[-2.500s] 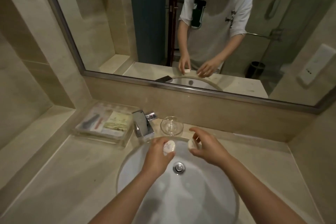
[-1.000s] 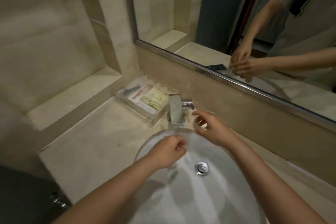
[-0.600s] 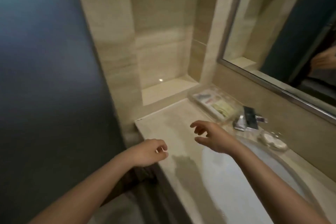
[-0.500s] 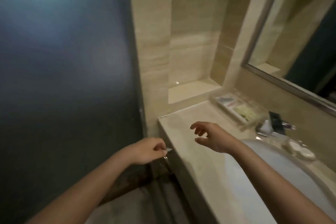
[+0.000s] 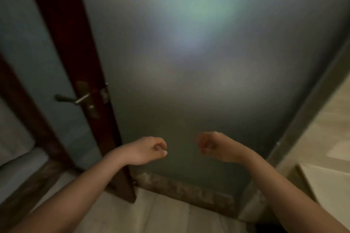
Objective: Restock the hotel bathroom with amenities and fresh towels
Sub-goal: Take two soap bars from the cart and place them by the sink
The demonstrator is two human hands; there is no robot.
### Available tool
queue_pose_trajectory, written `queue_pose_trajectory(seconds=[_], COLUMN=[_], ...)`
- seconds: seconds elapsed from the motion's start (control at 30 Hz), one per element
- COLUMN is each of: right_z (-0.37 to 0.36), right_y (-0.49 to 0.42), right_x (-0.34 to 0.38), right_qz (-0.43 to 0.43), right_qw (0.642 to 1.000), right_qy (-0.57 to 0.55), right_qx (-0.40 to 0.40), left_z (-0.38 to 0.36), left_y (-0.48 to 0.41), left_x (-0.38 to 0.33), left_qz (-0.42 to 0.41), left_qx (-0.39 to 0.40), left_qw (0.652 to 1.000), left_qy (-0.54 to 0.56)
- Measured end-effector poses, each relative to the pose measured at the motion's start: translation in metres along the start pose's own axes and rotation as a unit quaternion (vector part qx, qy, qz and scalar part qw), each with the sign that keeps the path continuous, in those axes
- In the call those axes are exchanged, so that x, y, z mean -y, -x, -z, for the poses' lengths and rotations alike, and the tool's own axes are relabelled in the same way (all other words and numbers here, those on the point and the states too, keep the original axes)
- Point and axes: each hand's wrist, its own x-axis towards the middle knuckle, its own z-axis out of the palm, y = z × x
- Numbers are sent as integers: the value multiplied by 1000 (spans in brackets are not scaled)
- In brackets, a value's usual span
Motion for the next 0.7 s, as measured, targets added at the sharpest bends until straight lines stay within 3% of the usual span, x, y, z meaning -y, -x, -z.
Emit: queue_pose_trajectory(seconds=[0.17, 0.4, 0.57, 0.7], right_z=[-23, -76, -117, -132], right_y=[-95, -227, -314, -389], right_x=[86, 220, 323, 391], right_qz=[124, 258, 355, 385], right_qw=[989, 952, 912, 897], right_qy=[23, -31, -34, -67], right_qx=[76, 160, 202, 207], left_z=[43, 94, 146, 202], left_y=[59, 133, 162, 176], left_x=[78, 184, 260, 320], left_qz=[79, 202, 269, 319], left_qx=[-98, -204, -250, -270], left_qw=[990, 955, 929, 906], left_qy=[62, 78, 54, 71])
